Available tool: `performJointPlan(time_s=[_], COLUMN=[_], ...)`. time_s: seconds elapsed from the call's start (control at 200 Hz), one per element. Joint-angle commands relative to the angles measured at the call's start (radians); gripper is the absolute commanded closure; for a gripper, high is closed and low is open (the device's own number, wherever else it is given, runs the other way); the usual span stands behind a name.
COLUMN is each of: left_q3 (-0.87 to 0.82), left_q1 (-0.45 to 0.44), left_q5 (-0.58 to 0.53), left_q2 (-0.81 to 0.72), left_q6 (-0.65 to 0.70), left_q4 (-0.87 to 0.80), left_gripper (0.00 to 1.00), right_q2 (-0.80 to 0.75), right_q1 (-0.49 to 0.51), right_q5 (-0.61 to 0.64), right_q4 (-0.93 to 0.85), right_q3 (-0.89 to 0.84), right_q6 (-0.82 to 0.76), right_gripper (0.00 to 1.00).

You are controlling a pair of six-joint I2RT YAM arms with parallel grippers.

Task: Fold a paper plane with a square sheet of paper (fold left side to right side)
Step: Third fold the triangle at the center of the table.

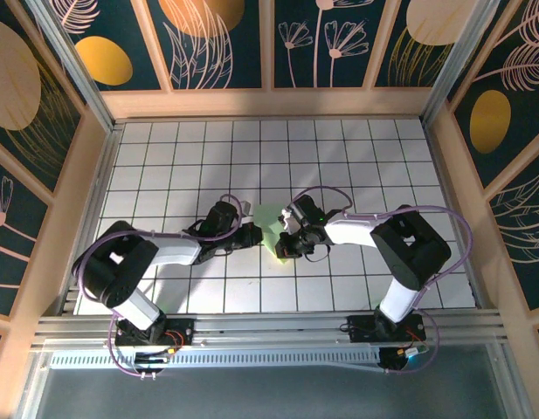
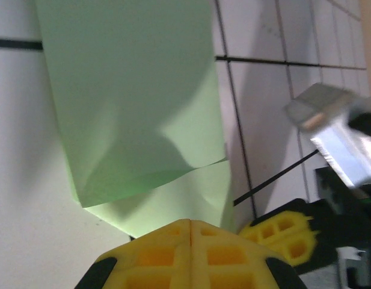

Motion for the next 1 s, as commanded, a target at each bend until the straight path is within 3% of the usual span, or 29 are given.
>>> performJointPlan(time_s=[0.0,0.545,0.996], left_q3=[0.036,0.059,0.077], left_q1=[-0.009,-0.008,-0.010], left_q5=[0.036,-0.018,-0.107], left_q2=[0.049,0.146,0.165], left_q6=[-0.009,0.009,0.020], left_q4=[0.045,-0.033,-0.167], left_gripper=[1.00,1.00,1.00], right_q2=[0.074,0.067,-0.038], right_q1=[0.004,0.003,0.004], right_q5=[0.191,0.185,0.044], right_q4=[-0.099,-0.116,-0.064], right_q3=[-0.050,-0.025,0.108], right_q6=[-0.006,-0.010,0.069], right_gripper=[1.00,1.00,1.00])
